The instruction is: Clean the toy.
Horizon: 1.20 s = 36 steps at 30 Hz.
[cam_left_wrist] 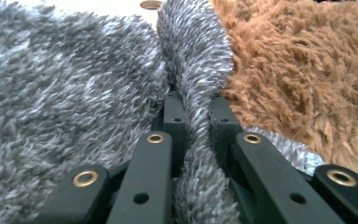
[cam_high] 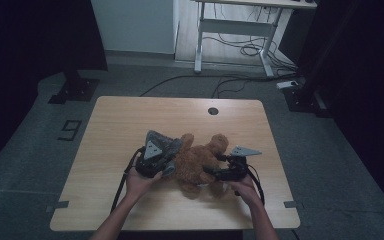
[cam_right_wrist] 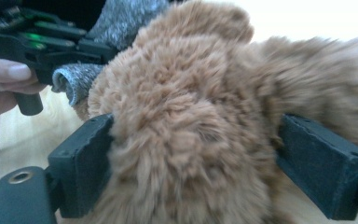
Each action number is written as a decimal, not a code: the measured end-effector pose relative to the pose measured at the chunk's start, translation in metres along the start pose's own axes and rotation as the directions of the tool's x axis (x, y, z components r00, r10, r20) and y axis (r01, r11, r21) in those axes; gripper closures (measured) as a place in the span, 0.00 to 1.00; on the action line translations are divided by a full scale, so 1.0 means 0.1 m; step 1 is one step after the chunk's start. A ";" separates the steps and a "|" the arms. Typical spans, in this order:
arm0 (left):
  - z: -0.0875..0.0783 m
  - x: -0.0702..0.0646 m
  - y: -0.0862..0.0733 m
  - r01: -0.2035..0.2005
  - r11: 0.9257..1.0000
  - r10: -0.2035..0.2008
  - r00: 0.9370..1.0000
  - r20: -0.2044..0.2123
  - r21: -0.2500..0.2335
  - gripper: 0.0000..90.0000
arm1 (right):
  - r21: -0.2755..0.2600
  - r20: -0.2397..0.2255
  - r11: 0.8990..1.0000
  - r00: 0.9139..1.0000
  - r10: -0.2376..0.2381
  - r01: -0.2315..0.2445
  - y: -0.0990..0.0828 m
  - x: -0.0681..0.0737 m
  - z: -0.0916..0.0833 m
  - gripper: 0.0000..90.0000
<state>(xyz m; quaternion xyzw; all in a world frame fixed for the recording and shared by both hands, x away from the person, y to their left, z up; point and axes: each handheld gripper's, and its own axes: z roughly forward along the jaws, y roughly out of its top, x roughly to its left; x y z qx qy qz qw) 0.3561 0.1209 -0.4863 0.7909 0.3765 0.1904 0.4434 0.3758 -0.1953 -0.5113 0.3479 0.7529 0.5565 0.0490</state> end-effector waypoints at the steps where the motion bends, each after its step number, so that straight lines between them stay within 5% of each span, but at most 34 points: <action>1: -0.01 0.00 -0.01 0.001 1.000 -0.001 1.000 0.005 -0.001 0.90 | 0.015 -0.011 1.000 1.000 0.008 -0.008 -0.01 0.01 0.05 0.12; 5: -0.05 -0.02 -0.06 0.003 1.000 -0.003 1.000 0.008 -0.006 0.90 | 0.065 0.021 0.998 1.000 -0.010 0.008 -0.04 0.05 0.18 0.16; 9: -0.07 -0.02 -0.06 0.007 1.000 -0.007 1.000 0.007 -0.011 0.90 | 0.069 0.022 0.997 1.000 -0.019 0.018 -0.04 0.06 0.18 0.42; 15: -0.09 0.00 0.05 0.002 0.999 -0.003 0.999 -0.043 -0.035 0.90 | 0.001 0.062 0.997 0.995 -0.081 0.081 0.00 0.12 0.18 0.62; 22: -0.01 0.12 0.33 0.007 0.999 -0.009 0.997 -0.071 -0.034 0.90 | -0.107 0.154 0.984 0.980 -0.126 0.143 0.17 0.03 0.25 0.65; 27: 0.14 0.26 0.57 0.014 0.999 -0.018 0.995 -0.093 -0.039 0.89 | -0.137 0.236 0.965 0.954 -0.185 0.222 0.30 -0.09 0.29 0.65; 36: 0.35 0.40 0.73 0.058 0.998 -0.057 0.994 -0.089 0.008 0.88 | -0.120 0.196 0.963 0.957 -0.214 0.240 0.18 -0.20 0.27 0.65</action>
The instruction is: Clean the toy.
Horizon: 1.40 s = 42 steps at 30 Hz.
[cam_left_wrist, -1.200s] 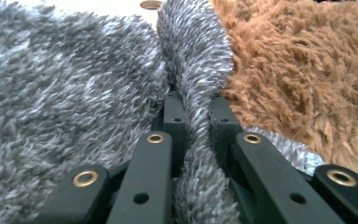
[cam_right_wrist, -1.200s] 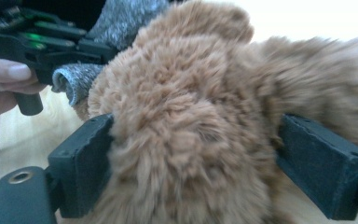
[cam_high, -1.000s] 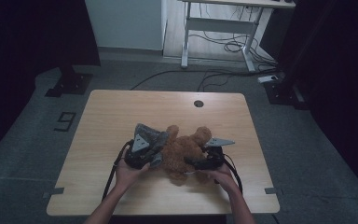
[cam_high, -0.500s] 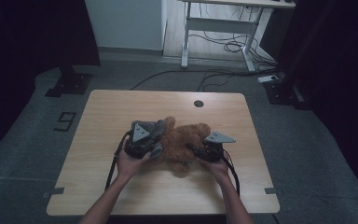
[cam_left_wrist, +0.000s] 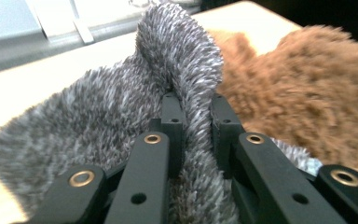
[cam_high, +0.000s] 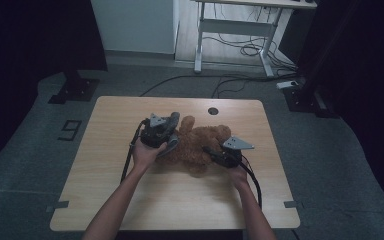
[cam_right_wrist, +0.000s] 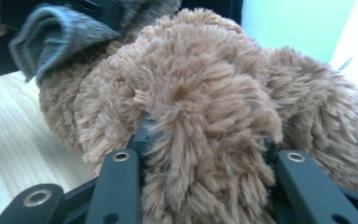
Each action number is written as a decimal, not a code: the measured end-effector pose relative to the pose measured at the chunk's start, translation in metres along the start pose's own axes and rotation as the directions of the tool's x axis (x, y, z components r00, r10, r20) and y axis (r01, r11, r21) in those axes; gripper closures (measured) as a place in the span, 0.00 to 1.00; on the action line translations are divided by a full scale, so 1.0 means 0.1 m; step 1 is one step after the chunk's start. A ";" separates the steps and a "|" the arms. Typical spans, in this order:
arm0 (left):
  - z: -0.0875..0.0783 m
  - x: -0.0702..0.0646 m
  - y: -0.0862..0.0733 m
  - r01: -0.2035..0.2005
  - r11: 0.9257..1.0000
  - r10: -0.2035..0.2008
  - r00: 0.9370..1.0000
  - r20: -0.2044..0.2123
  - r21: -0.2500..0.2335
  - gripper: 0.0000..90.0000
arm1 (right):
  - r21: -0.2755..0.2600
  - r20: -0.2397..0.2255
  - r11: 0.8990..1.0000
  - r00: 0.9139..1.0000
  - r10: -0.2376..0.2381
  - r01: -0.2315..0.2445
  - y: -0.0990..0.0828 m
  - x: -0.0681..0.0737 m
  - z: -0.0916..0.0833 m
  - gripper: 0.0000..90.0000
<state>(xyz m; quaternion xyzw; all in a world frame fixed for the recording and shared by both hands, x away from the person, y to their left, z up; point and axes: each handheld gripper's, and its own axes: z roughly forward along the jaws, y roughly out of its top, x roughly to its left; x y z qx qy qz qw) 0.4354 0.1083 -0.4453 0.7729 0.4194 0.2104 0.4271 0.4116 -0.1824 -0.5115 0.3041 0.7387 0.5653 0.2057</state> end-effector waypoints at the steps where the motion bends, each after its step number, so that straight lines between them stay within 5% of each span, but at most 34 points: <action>1: 0.05 0.01 -0.03 0.011 1.000 -0.011 1.000 0.014 0.023 0.88 | 0.000 -0.004 1.000 1.000 -0.005 0.005 -0.02 0.00 -0.01 0.65; 10: 0.05 -0.09 -0.21 -0.015 0.999 0.012 0.998 0.054 0.046 0.89 | 0.016 -0.031 1.000 0.999 0.025 -0.024 -0.16 -0.01 -0.07 0.62; 16: -0.03 -0.12 -0.35 0.004 1.000 -0.005 0.997 0.080 0.021 0.89 | 0.039 -0.030 0.997 0.997 0.074 -0.073 -0.16 0.03 -0.13 0.44; 18: -0.07 -0.15 -0.40 -0.007 1.000 0.005 0.997 0.080 0.016 0.89 | 0.047 -0.038 0.988 0.988 0.148 -0.146 -0.14 0.05 -0.19 0.32; 23: -0.18 -0.23 -0.55 -0.010 1.000 0.011 0.996 0.093 -0.011 0.89 | 0.051 -0.050 0.972 0.971 0.233 -0.230 -0.09 0.04 -0.31 0.22; 33: -0.31 -0.29 -0.63 0.010 1.000 -0.007 0.992 0.122 -0.022 0.89 | 0.075 -0.076 0.985 0.984 0.159 -0.153 -0.25 0.14 -0.30 0.60; 40: -0.48 -0.42 -0.38 -0.014 0.997 0.021 0.994 0.104 -0.070 0.88 | 0.066 -0.082 0.988 0.986 0.147 -0.142 -0.33 0.14 -0.35 0.66; 42: -0.48 -0.55 -0.21 -0.040 0.995 0.051 0.992 0.113 -0.095 0.87 | 0.059 -0.084 0.985 0.983 0.164 -0.159 -0.36 0.12 -0.36 0.67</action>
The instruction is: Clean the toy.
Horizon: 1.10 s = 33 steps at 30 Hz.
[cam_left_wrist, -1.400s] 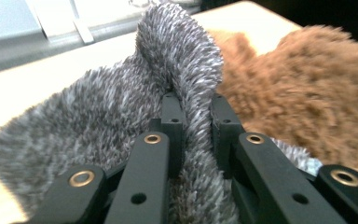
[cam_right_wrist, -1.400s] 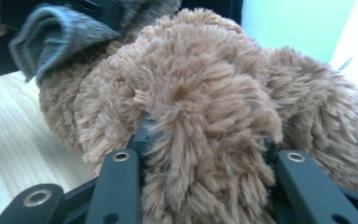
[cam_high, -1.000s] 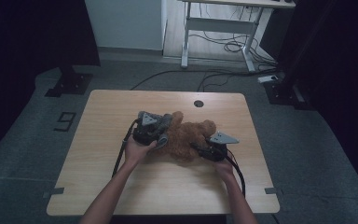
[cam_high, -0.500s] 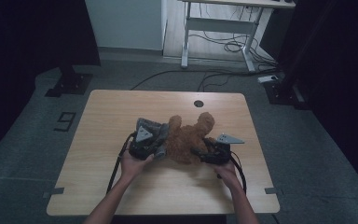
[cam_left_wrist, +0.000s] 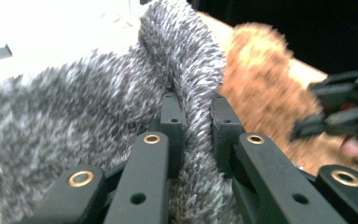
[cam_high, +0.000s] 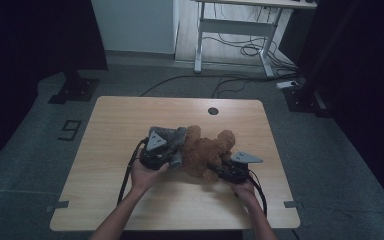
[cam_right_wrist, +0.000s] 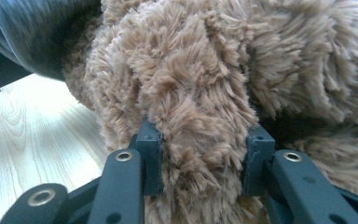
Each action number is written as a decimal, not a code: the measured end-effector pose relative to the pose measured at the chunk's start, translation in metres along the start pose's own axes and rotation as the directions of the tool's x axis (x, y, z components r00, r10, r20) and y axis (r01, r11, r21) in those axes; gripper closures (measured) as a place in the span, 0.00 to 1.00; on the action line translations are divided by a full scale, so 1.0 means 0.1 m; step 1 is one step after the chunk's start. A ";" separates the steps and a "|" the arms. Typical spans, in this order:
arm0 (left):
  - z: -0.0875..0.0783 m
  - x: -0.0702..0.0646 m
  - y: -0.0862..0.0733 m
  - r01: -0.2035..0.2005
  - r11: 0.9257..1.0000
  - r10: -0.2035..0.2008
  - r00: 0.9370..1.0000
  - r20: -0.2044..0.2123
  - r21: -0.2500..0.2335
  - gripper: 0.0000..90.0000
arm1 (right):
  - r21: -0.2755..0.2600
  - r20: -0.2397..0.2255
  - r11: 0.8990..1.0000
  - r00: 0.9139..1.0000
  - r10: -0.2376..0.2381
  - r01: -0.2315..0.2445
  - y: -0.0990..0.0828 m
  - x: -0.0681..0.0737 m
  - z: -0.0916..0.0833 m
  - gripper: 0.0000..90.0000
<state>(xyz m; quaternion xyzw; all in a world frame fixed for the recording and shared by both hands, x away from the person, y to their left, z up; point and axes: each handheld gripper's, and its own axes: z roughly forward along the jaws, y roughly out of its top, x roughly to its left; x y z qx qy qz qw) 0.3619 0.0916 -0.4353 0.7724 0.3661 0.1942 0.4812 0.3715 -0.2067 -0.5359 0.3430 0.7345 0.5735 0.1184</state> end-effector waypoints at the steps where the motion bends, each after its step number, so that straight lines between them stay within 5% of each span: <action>1: 0.04 -0.05 0.05 -0.014 1.000 0.014 1.000 0.006 0.001 0.87 | -0.001 0.001 1.000 1.000 -0.002 0.002 0.00 0.00 0.00 0.67; 5: 0.29 -0.21 0.20 -0.031 0.999 0.030 0.999 0.035 0.031 0.87 | 0.000 0.003 1.000 1.000 -0.015 0.015 0.00 0.01 0.00 0.67; 8: 0.52 -0.26 0.17 -0.074 0.992 0.076 0.997 -0.016 0.104 0.87 | 0.000 0.006 1.000 1.000 -0.021 0.021 0.00 0.01 0.00 0.68; 10: 0.55 -0.24 0.13 -0.074 0.991 0.077 0.997 -0.023 0.109 0.88 | 0.001 0.013 1.000 1.000 -0.024 0.024 0.00 0.01 0.00 0.68; 14: 0.37 0.05 0.00 -0.031 0.992 0.041 0.996 -0.078 0.121 0.88 | 0.007 0.023 1.000 0.999 -0.030 0.030 -0.01 0.02 0.01 0.70; 18: 0.22 0.25 -0.11 0.005 0.992 0.006 0.996 -0.087 0.124 0.89 | 0.005 0.014 0.999 0.999 -0.038 0.038 0.00 0.03 0.02 0.70; 20: 0.05 0.31 -0.18 -0.043 0.991 0.062 0.985 -0.160 0.124 0.89 | 0.009 0.017 0.999 0.999 -0.047 0.047 0.00 0.05 0.03 0.70; 23: -0.07 0.43 -0.23 -0.027 0.990 0.055 0.977 -0.205 0.135 0.89 | 0.012 0.013 0.999 0.999 -0.041 0.041 0.00 0.04 0.02 0.70; 29: -0.14 0.64 -0.32 0.064 0.989 -0.034 0.975 -0.220 0.133 0.89 | 0.012 0.010 0.999 0.999 -0.040 0.040 0.00 0.03 0.02 0.70; 33: -0.16 0.52 -0.18 0.048 0.995 -0.031 0.982 -0.187 0.084 0.89 | 0.014 0.007 0.999 0.999 -0.035 0.035 -0.01 0.01 0.01 0.70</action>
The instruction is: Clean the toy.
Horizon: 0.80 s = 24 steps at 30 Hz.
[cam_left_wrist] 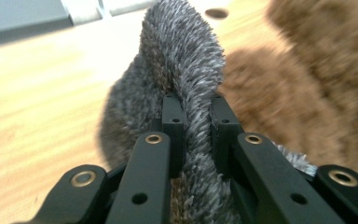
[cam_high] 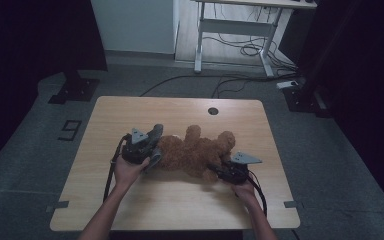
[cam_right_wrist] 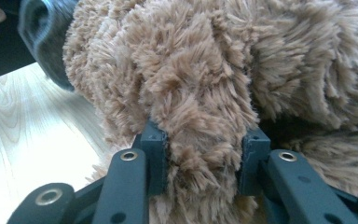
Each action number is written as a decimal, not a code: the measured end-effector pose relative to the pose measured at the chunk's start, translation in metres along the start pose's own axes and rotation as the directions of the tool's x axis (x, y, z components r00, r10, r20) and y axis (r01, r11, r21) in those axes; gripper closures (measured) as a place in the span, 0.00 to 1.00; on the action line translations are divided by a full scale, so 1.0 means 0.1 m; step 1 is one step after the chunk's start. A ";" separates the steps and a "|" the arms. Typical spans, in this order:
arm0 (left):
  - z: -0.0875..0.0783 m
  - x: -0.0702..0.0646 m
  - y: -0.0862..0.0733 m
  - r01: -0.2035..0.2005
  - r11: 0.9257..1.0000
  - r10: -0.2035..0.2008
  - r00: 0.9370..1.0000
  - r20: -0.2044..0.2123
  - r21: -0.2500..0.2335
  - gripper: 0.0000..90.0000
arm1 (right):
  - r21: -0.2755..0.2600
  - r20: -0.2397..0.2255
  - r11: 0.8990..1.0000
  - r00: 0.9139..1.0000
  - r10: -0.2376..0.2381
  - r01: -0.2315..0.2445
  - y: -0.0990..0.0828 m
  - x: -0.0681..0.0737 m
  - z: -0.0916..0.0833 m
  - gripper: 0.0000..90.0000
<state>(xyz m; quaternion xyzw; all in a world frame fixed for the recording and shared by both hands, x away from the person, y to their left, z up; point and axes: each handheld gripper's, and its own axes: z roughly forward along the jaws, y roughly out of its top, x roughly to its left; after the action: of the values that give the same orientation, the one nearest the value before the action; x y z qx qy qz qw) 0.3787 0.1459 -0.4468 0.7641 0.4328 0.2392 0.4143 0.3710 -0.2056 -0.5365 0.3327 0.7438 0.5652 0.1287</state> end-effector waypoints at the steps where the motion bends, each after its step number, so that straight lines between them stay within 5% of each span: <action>1: -0.01 -0.06 0.05 -0.015 1.000 0.015 1.000 0.012 -0.009 0.89 | 0.000 -0.001 1.000 1.000 0.003 -0.003 0.00 -0.01 0.00 0.70; 7: 0.03 -0.44 0.31 -0.087 0.995 0.090 0.993 0.078 -0.046 0.89 | -0.002 0.002 1.000 1.000 0.005 -0.005 0.00 0.00 0.00 0.70; 8: 0.13 -0.60 0.38 -0.100 0.994 0.104 0.990 0.100 -0.041 0.89 | -0.004 0.002 1.000 1.000 0.008 -0.008 0.00 0.00 0.00 0.69; 11: 0.34 -0.75 0.40 -0.140 0.990 0.140 0.986 0.086 0.000 0.89 | -0.005 0.001 1.000 1.000 0.015 -0.015 -0.01 -0.01 -0.01 0.69; 15: 0.54 -0.67 0.26 -0.123 0.992 0.122 0.992 0.046 0.036 0.89 | -0.005 0.001 1.000 1.000 0.018 -0.018 -0.01 -0.01 0.00 0.70; 20: 0.41 -0.62 0.20 -0.188 0.982 0.188 0.982 0.008 0.035 0.88 | -0.011 -0.005 1.000 1.000 0.010 -0.010 -0.01 -0.01 0.01 0.69; 22: 0.38 -0.59 0.19 -0.183 0.982 0.183 0.983 0.011 0.038 0.88 | -0.010 -0.003 1.000 1.000 0.014 -0.014 -0.01 -0.01 0.01 0.69; 24: 0.28 -0.45 0.14 -0.134 0.991 0.133 0.991 0.024 0.027 0.88 | -0.007 0.000 1.000 1.000 0.011 -0.011 -0.01 0.00 0.00 0.69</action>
<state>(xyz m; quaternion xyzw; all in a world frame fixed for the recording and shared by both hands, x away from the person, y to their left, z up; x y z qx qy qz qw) 0.3821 0.0912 -0.4508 0.7998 0.3796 0.2517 0.3910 0.3705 -0.2054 -0.5372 0.3364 0.7399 0.5685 0.1271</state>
